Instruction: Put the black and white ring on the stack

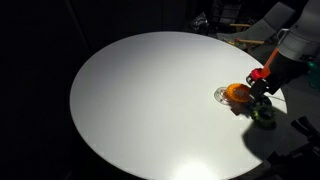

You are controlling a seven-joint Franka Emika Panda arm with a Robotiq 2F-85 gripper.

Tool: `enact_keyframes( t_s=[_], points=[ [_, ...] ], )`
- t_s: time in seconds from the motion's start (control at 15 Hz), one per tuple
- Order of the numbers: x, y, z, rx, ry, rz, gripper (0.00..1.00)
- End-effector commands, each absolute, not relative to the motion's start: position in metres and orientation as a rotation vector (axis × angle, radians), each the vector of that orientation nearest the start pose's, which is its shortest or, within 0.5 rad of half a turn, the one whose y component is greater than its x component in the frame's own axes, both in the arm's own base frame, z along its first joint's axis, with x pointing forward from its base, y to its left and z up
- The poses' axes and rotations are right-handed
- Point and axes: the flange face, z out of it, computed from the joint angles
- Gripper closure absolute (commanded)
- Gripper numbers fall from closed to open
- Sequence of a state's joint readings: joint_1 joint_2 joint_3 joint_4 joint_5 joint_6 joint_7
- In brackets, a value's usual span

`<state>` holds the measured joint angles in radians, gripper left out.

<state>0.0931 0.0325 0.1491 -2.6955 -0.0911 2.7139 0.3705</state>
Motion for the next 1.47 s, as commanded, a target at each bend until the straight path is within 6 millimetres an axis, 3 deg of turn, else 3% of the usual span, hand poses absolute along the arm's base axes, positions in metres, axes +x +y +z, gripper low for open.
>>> enact_keyframes(
  t_s=[0.0,0.07,0.13,0.2,0.47,1.0,1.4],
  points=[
    [0.401,0.105,0.218,-3.179,0.091,-0.02,0.0],
    [0.401,0.105,0.217,-3.18,0.094,-0.02,0.0],
    [0.402,0.105,0.216,-3.18,0.094,-0.017,0.25],
    [0.402,0.105,0.215,-3.182,0.096,-0.015,0.26],
    [0.402,0.104,0.212,-3.193,0.108,-0.007,0.58],
    [0.41,0.097,0.251,-3.178,0.103,0.0,0.59],
    [0.426,0.072,0.311,-3.198,0.126,0.015,0.59]
  ],
)
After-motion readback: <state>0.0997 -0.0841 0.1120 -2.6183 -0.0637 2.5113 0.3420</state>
